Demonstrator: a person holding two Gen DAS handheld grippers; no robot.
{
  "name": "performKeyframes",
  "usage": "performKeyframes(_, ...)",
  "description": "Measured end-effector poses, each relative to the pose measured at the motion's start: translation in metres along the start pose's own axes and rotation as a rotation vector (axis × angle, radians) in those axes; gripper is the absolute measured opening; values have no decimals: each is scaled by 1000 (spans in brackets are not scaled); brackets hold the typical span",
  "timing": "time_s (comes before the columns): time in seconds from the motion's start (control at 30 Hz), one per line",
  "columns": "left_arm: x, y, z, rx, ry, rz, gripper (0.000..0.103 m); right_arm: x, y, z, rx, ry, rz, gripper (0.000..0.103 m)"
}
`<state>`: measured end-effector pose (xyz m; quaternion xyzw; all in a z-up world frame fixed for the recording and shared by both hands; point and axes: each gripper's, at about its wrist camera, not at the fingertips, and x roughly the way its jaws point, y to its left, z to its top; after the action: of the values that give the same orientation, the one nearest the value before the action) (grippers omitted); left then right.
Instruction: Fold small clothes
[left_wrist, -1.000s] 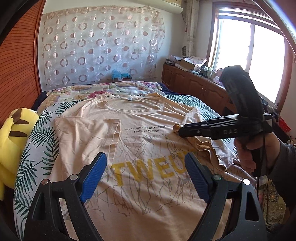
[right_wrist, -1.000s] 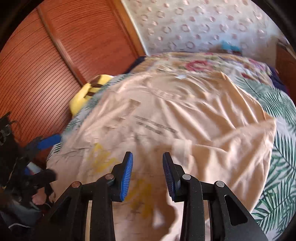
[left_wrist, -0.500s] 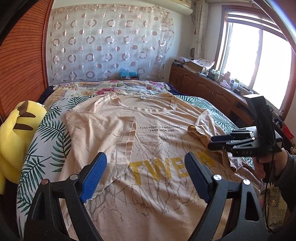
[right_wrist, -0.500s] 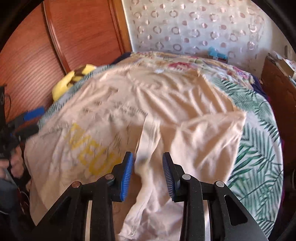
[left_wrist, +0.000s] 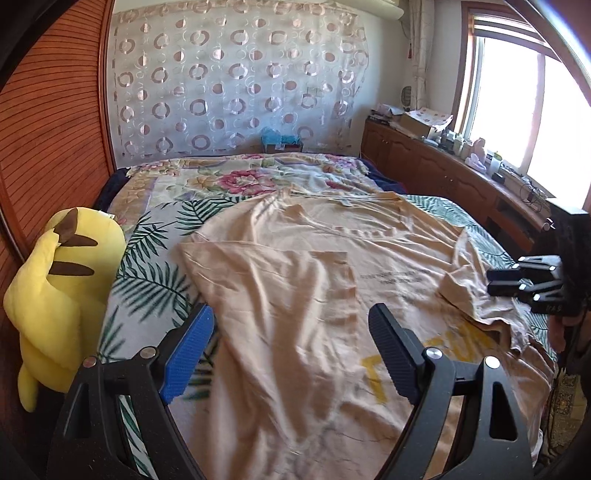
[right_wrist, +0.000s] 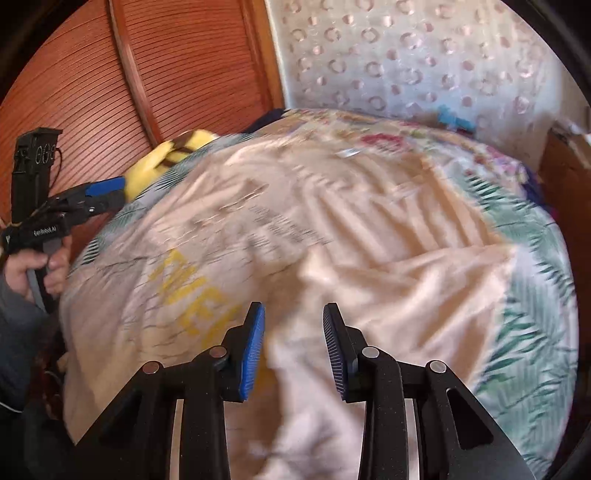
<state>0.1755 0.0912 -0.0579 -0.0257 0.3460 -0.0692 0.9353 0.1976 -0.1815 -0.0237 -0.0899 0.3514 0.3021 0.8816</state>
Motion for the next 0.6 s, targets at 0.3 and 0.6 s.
performKeyframes(0.3, 63, 46, 20, -15, 161, 27, 63, 21, -80, 11, 100, 15, -266, 39)
performKeyframes(0.6, 108, 76, 35, -33, 241, 73, 58, 55, -116, 21, 188, 35, -293, 47)
